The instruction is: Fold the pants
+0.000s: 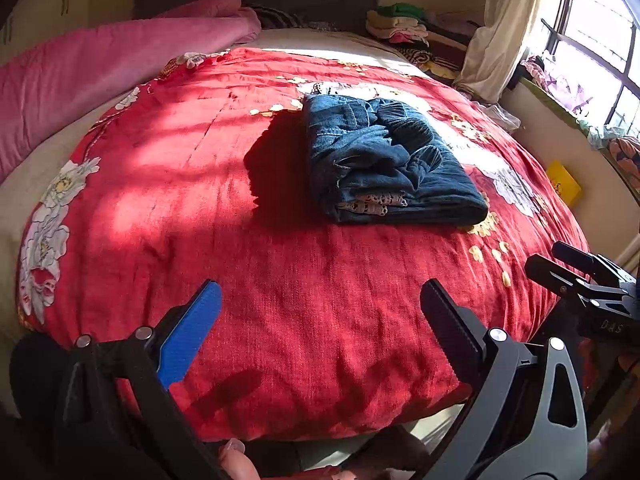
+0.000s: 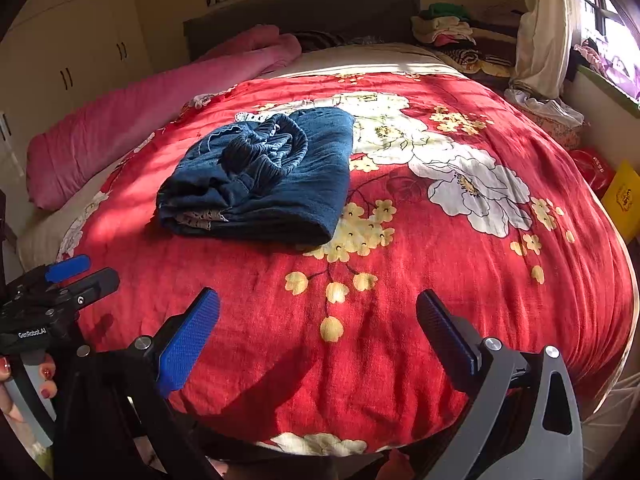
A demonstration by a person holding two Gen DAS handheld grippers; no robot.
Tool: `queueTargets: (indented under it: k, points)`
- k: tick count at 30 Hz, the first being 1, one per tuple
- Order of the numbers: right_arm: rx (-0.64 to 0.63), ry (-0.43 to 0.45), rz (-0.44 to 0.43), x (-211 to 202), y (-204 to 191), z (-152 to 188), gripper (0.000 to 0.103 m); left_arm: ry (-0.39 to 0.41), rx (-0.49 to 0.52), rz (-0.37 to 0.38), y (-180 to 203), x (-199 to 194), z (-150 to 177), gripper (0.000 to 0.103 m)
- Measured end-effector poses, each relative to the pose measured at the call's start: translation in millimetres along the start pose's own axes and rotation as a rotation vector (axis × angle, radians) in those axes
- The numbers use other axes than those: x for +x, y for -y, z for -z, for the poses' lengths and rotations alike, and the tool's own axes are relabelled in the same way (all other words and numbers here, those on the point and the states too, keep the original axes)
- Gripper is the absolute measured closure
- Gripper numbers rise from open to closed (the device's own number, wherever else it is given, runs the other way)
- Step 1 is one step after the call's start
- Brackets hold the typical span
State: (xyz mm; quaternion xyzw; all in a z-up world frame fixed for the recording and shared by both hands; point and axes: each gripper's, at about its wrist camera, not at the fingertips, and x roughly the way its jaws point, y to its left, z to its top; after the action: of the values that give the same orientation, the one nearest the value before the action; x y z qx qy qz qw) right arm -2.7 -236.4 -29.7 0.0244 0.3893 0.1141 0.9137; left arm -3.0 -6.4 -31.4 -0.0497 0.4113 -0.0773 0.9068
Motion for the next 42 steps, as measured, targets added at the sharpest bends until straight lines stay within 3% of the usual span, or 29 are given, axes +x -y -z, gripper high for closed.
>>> queueTargets:
  k: [27,37,40,42]
  points:
    - [-0.006,-0.019,0.008,7.2,-0.4,2.4,0.005,-0.022,0.023,-0.050,-0.4,0.5,-2.6,0.010]
    - [0.021,-0.038,0.020,19.0,16.5,2.2,0.005,-0.003,-0.020,-0.105,-24.2,1.1,-12.9,0.010]
    - [0.039,-0.035,0.051,24.6,34.1,-3.2,0.005,0.034,-0.057,-0.034,-42.4,-2.9,-25.5,0.010]
    - [0.064,-0.027,0.084,27.5,55.9,-11.4,0.005,0.053,-0.086,-0.079,-62.0,0.3,-40.9,0.010]
